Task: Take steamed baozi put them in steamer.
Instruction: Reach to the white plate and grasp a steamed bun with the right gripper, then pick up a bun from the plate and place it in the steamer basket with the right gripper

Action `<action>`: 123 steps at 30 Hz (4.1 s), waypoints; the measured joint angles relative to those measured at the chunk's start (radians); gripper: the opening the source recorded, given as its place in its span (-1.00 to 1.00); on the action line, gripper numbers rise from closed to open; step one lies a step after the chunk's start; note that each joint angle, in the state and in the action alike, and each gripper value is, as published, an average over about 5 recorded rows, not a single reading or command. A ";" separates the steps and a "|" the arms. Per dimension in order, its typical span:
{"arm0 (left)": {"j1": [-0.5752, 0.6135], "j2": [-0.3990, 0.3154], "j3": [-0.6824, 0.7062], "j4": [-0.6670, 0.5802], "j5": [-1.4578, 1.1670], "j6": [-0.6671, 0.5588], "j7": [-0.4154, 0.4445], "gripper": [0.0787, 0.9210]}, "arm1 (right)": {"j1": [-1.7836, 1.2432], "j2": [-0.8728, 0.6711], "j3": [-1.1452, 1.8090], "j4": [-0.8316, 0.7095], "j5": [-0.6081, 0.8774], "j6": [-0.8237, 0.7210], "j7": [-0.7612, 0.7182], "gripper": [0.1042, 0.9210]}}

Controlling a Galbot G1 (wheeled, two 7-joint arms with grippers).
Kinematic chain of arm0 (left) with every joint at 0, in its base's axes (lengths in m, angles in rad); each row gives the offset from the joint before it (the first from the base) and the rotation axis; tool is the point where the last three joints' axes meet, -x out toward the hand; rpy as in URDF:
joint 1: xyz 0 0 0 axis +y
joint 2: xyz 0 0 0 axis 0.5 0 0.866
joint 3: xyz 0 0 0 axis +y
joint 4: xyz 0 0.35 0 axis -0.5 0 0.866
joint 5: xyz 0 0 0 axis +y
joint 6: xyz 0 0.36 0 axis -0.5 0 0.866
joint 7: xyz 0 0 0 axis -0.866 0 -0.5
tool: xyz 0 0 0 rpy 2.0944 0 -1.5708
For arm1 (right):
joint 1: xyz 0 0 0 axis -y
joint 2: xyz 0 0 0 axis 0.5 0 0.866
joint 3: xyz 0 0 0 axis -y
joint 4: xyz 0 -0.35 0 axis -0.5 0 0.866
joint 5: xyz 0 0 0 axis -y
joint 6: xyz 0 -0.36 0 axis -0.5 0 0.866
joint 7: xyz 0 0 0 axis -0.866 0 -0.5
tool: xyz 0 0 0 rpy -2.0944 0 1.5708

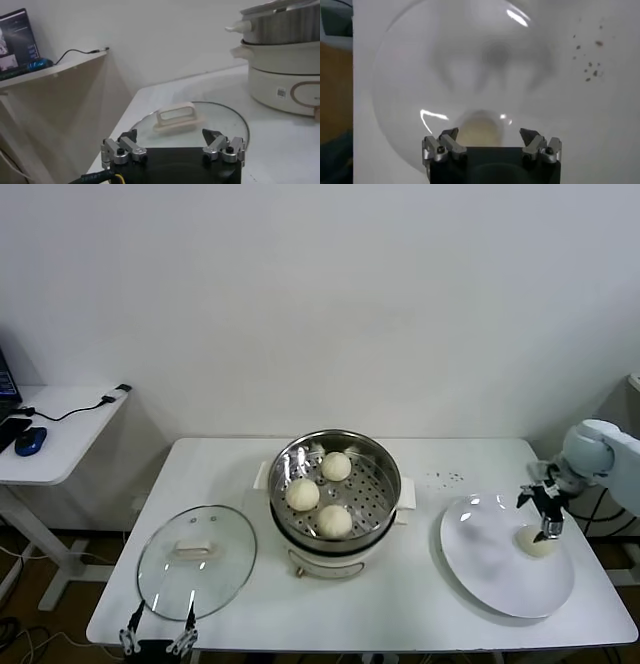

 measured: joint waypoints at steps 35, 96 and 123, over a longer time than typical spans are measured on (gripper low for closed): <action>0.006 -0.007 0.002 0.017 0.002 -0.010 -0.002 0.77 | -0.147 0.069 0.143 -0.139 -0.095 0.027 -0.005 0.20; -0.017 0.042 0.051 -0.016 -0.032 -0.018 0.023 0.77 | 0.612 0.722 -0.721 0.133 0.913 -0.336 0.218 0.18; -0.021 0.039 0.051 -0.018 -0.023 -0.015 0.023 0.77 | 0.640 0.616 -0.652 0.174 0.918 -0.310 0.233 0.76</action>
